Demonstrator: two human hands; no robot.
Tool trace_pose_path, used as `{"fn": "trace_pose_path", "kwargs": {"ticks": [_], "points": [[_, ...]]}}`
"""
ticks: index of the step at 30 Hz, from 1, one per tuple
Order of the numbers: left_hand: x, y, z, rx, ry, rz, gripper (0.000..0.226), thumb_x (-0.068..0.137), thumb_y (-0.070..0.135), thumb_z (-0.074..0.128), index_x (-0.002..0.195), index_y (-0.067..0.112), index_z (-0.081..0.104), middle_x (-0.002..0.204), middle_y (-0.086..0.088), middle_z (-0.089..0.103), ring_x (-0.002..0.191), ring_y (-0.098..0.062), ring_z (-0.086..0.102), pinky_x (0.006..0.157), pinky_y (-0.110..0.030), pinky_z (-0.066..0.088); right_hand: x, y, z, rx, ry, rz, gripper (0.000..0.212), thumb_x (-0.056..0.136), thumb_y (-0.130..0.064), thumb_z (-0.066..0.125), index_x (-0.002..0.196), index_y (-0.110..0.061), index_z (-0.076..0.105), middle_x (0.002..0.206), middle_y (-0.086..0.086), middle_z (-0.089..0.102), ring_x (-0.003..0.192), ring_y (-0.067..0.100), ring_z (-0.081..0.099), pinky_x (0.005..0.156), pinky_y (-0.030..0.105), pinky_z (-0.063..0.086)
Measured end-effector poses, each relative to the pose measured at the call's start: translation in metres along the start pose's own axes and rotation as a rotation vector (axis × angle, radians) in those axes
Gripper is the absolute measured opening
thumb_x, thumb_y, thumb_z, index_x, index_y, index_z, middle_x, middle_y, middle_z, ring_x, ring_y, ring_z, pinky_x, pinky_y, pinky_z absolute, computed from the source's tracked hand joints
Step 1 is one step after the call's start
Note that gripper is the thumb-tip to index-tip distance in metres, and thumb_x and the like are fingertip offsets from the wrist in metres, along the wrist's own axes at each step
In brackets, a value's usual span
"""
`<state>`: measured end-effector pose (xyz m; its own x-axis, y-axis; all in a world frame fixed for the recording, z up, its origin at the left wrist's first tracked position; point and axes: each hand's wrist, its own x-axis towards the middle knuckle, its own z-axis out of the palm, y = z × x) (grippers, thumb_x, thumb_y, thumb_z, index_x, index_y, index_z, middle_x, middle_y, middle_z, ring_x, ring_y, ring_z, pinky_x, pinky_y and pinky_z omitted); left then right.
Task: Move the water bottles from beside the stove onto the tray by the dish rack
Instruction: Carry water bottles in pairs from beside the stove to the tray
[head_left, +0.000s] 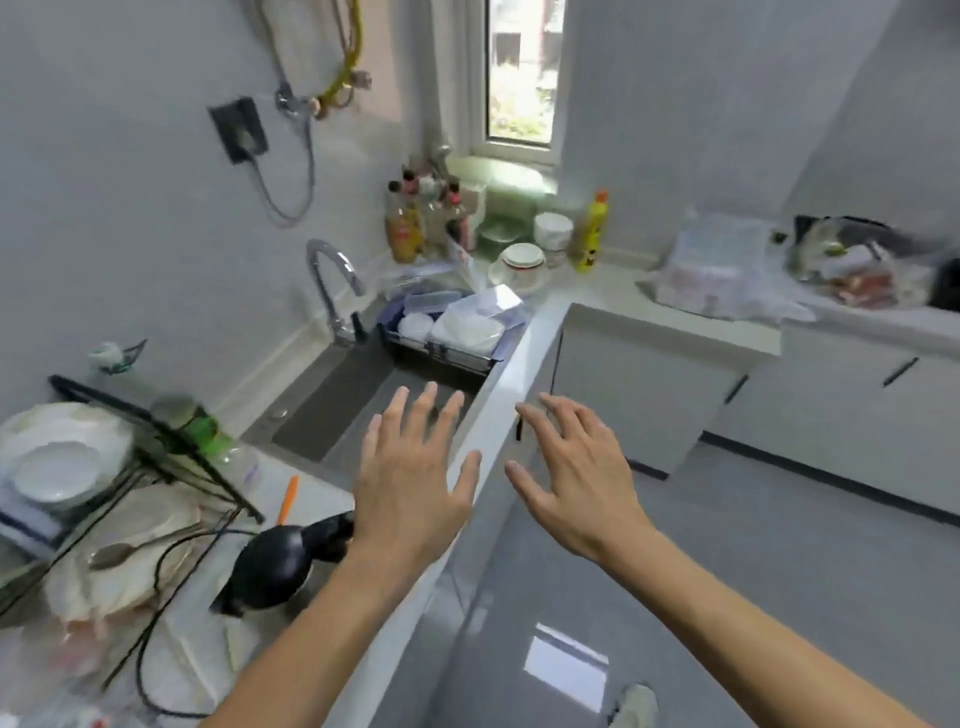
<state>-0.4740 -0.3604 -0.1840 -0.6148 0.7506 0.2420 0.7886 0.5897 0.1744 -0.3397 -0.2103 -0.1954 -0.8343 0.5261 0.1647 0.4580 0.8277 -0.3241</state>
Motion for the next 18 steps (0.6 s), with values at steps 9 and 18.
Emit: {"fn": "trace_pose_path", "kwargs": {"ticks": [9, 18], "points": [[0.125, 0.291, 0.091, -0.134, -0.079, 0.369, 0.068, 0.099, 0.060, 0.039, 0.161, 0.031, 0.038, 0.166, -0.002, 0.041, 0.153, -0.028, 0.035, 0.122, -0.047, 0.036, -0.059, 0.276, -0.111, -0.066, 0.178, 0.421, 0.071, 0.095, -0.064, 0.038, 0.157, -0.029, 0.038, 0.159, -0.001, 0.042, 0.147, 0.020, 0.035, 0.123, 0.042, 0.029], [0.195, 0.543, 0.148, -0.218, -0.169, 0.692, 0.071, 0.099, 0.063, 0.028, 0.163, 0.032, 0.034, 0.166, 0.001, 0.040, 0.153, -0.025, 0.034, 0.122, -0.045, 0.037, -0.129, 0.487, -0.204, -0.149, 0.350, 0.797, 0.070, 0.097, -0.062, 0.038, 0.156, -0.024, 0.039, 0.150, -0.001, 0.048, 0.140, 0.021, 0.040, 0.119, 0.041, 0.034]]}}
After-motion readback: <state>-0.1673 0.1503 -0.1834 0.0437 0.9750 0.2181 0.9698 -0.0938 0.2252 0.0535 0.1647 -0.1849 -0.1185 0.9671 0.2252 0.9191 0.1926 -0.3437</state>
